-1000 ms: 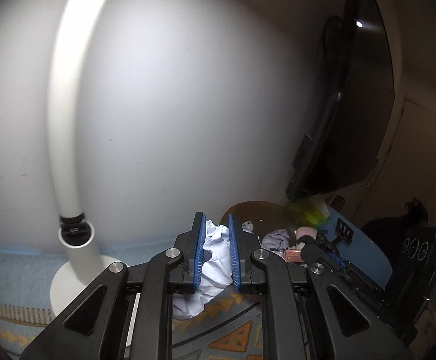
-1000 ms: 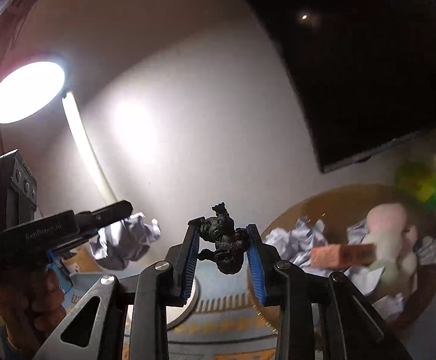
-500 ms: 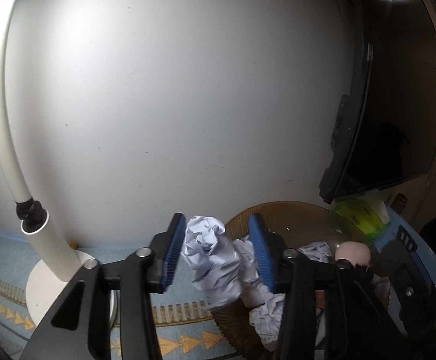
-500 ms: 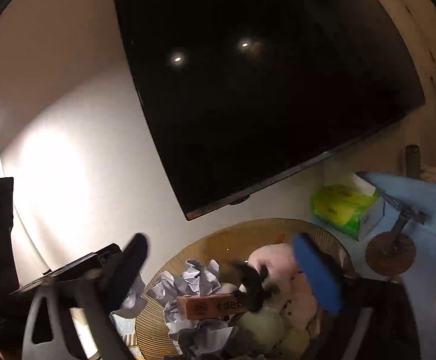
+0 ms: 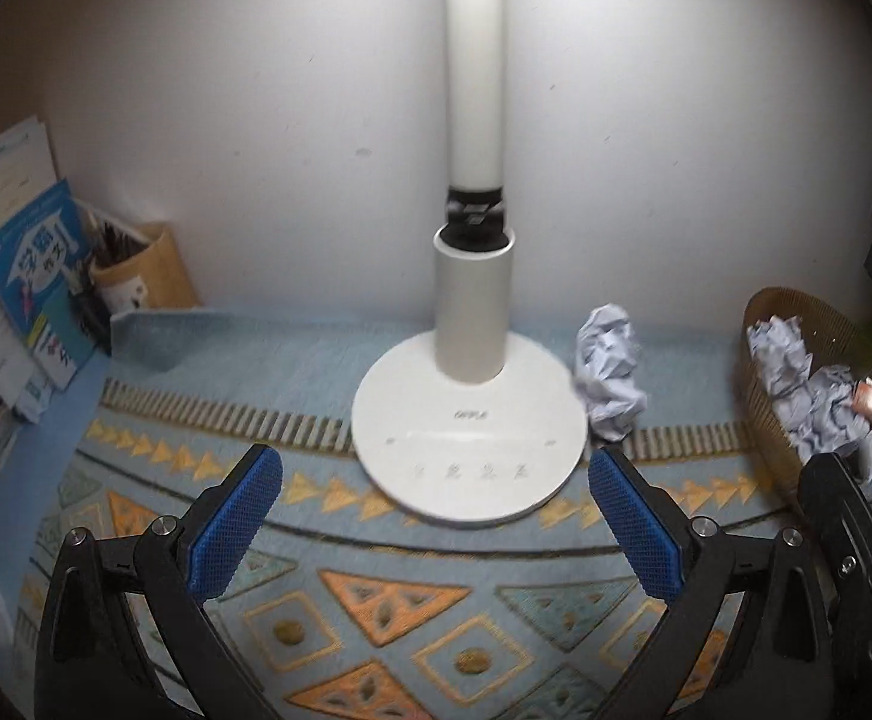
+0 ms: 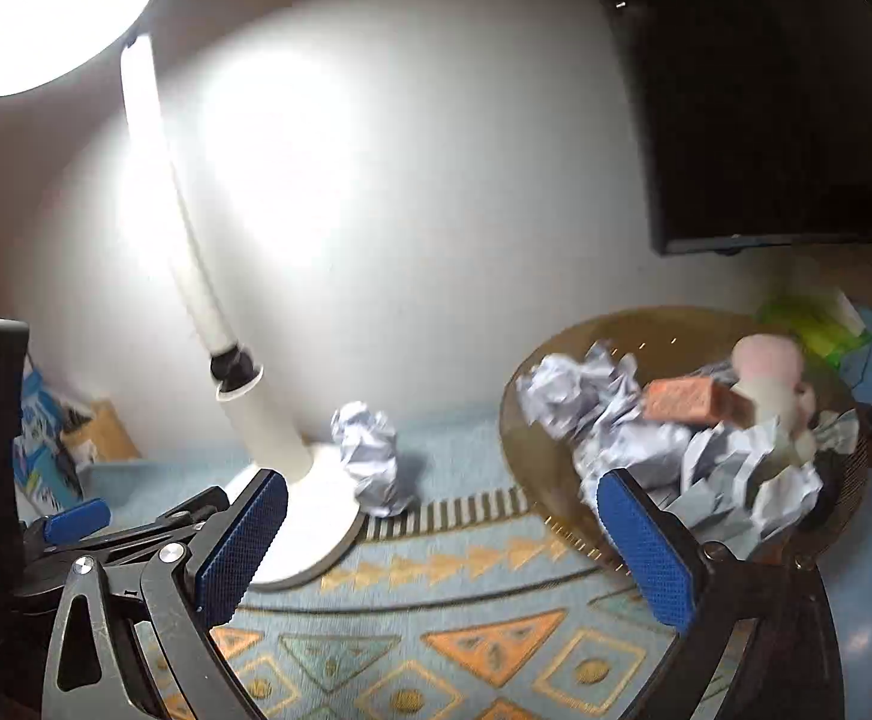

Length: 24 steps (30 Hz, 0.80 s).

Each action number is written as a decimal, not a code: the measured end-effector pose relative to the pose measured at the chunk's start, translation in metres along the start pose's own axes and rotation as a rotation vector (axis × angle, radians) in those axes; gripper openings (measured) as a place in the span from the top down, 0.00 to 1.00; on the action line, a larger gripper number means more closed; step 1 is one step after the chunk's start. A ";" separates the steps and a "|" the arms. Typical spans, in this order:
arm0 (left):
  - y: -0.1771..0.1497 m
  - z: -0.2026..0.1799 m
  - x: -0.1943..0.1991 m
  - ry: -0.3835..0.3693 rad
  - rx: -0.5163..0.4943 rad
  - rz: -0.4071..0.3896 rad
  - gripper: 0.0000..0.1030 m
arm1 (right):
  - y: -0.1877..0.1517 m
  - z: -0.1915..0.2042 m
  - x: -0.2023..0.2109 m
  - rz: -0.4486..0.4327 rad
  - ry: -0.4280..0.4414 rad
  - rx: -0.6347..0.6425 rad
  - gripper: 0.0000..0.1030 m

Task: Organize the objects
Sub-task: 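Withdraw both open tools back over the rug toward the last paper ball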

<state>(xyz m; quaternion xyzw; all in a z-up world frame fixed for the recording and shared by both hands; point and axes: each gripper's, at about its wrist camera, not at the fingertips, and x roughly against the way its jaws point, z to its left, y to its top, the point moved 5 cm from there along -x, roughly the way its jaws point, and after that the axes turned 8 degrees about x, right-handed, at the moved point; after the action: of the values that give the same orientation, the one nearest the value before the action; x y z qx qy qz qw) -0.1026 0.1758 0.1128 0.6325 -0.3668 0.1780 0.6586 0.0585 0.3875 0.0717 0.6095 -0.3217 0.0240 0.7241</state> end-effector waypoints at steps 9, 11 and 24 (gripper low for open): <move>-0.051 0.047 -0.064 0.028 0.069 0.201 0.00 | -0.071 0.032 -0.070 0.317 0.090 0.013 0.00; -0.056 0.047 -0.073 0.029 0.038 0.171 0.00 | -0.084 0.029 -0.085 0.363 0.060 0.029 0.00; -0.068 0.047 -0.013 0.040 0.086 0.164 0.00 | -0.090 0.040 -0.093 0.422 -0.026 0.164 0.00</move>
<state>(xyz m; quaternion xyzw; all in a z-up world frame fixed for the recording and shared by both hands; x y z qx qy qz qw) -0.0759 0.1246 0.0524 0.6241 -0.3961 0.2597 0.6215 0.0060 0.3614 -0.0500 0.5856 -0.4486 0.1931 0.6469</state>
